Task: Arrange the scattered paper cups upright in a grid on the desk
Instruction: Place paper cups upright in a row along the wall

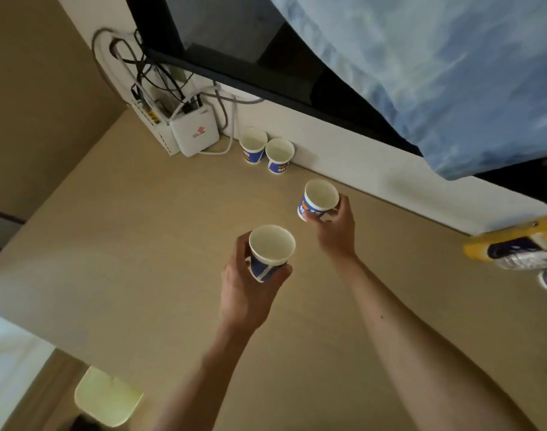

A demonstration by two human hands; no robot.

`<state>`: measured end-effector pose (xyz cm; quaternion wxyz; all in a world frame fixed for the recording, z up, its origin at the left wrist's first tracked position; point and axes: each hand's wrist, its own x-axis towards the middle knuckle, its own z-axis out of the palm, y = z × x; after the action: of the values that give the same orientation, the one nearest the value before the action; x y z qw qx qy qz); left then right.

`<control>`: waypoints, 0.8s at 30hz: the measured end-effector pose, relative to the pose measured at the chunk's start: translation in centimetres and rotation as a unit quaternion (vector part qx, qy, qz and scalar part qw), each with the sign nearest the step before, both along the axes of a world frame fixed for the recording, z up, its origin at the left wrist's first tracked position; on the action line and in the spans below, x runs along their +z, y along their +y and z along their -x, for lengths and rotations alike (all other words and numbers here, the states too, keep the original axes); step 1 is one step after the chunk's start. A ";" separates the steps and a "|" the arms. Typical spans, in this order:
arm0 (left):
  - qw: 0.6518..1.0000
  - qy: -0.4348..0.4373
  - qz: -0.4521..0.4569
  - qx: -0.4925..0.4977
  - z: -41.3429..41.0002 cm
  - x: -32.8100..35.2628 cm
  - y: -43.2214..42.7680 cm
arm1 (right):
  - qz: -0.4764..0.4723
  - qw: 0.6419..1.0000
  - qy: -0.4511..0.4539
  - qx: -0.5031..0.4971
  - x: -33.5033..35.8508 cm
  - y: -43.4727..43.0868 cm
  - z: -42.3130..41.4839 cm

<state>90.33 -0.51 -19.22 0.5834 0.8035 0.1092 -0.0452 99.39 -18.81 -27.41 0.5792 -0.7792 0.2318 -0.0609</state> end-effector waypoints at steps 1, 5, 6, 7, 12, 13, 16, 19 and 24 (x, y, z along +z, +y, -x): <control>1.000 0.002 0.001 0.002 -0.4 -0.3 0.2 | 0.008 1.000 -0.002 -0.002 -0.7 0.1 -1.2; 1.000 0.007 0.012 0.014 -1.7 -1.7 1.1 | 0.034 0.999 -0.005 -0.004 -3.5 0.4 -5.7; 1.000 0.009 0.012 0.017 -1.8 -1.8 1.2 | 0.041 0.999 -0.002 -0.002 -3.7 0.3 -6.5; 1.000 0.009 0.014 0.018 -2.1 -2.1 1.3 | 0.046 0.999 0.002 0.001 -4.1 0.3 -7.4; 0.999 0.014 0.022 0.019 -3.5 -2.9 1.8 | 0.067 0.998 0.021 -0.011 -5.9 0.5 -10.7; 0.999 0.014 0.023 0.018 -3.8 -3.0 1.9 | 0.072 0.997 0.019 -0.018 -6.3 0.5 -11.2; 1.000 0.012 0.024 0.016 -4.4 -3.2 2.2 | 0.081 0.996 0.020 -0.040 -7.0 0.5 -12.1; 0.999 0.011 0.028 0.017 -4.9 -3.4 2.2 | 0.075 0.995 0.020 -0.064 -7.8 0.5 -12.5; 0.999 0.016 0.029 0.020 -5.1 -3.8 2.0 | 0.082 0.994 0.017 -0.075 -8.2 0.6 -13.0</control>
<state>95.47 1.51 -23.00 0.6052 0.7833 0.1332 -0.0497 112.40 -18.20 -35.59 0.5032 -0.8053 0.2936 -0.1101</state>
